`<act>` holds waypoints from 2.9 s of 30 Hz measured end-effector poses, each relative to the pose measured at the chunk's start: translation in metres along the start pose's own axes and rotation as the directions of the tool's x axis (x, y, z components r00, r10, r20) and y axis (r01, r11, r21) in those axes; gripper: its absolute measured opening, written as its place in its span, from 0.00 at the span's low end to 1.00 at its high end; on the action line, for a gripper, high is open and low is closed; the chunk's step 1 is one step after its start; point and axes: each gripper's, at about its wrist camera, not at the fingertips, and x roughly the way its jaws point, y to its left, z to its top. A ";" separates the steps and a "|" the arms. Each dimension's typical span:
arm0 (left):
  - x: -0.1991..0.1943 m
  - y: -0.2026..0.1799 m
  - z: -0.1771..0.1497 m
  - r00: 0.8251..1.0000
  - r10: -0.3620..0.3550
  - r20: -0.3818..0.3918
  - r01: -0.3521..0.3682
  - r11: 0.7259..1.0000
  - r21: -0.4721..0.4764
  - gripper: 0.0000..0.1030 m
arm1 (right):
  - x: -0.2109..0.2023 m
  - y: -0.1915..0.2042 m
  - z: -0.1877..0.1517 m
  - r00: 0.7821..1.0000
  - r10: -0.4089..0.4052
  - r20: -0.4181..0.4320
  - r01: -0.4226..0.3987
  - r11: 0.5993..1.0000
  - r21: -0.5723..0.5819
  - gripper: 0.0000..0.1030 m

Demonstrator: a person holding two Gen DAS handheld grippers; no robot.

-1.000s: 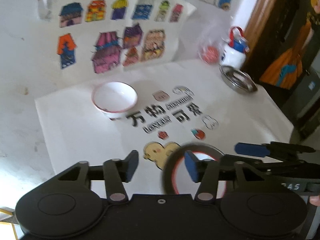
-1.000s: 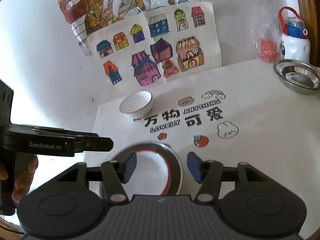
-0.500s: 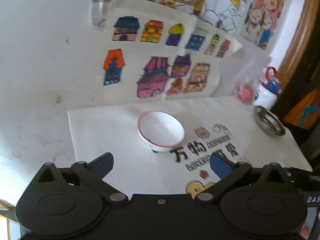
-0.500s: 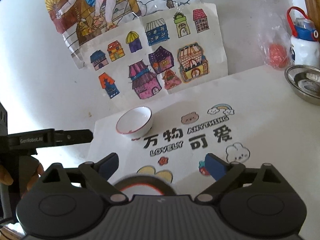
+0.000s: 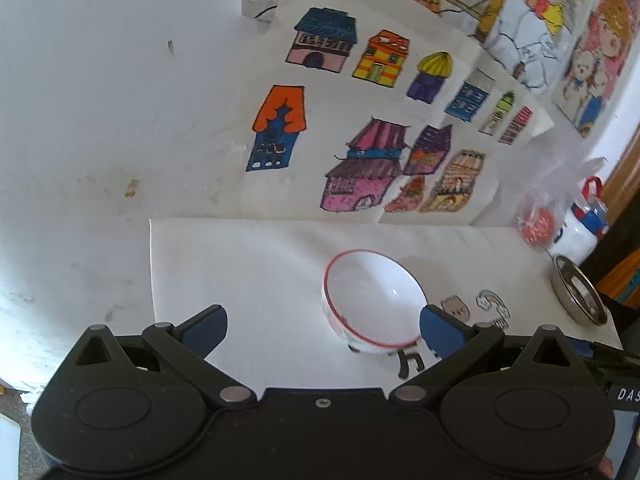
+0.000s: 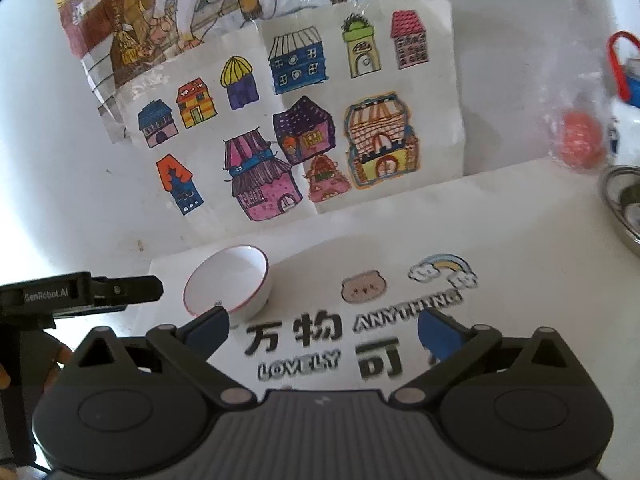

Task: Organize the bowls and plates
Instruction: 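Withdraw both grippers and move to the second red-rimmed white bowl, then close both grippers on the second white bowl rim, then lift the second white bowl with both grippers and carry it over the stack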

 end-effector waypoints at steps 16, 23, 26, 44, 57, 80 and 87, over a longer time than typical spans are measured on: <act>0.041 0.004 0.010 0.998 0.062 -0.028 -0.063 0.997 -0.042 0.99 | 0.074 -0.008 0.029 0.987 0.148 -0.063 -0.150 0.988 -0.031 1.00; 0.046 0.009 0.008 0.997 0.051 -0.050 -0.054 0.996 -0.064 0.99 | 0.083 -0.002 0.026 0.971 0.224 -0.083 -0.227 0.973 -0.031 0.99; 0.048 0.008 0.007 0.997 0.046 -0.055 -0.050 0.997 -0.064 0.99 | 0.084 -0.001 0.025 0.970 0.225 -0.088 -0.229 0.973 -0.038 0.86; 0.051 0.000 0.003 0.995 -0.015 -0.097 0.010 0.999 -0.049 0.70 | 0.094 -0.001 0.023 0.942 0.311 -0.129 -0.314 0.949 -0.004 0.47; 0.057 -0.017 0.002 0.990 -0.038 -0.136 0.039 0.999 0.004 0.32 | 0.094 -0.001 0.021 0.929 0.347 -0.129 -0.349 0.937 0.012 0.25; -0.018 -0.065 -0.006 0.987 -0.140 -0.075 0.140 0.990 -0.003 0.25 | -0.007 0.002 0.012 0.964 0.264 -0.007 -0.264 0.964 -0.016 0.18; -0.058 -0.086 -0.026 0.981 -0.179 -0.073 0.181 0.983 0.032 0.25 | -0.058 0.006 -0.007 0.975 0.223 0.008 -0.223 0.975 -0.020 0.18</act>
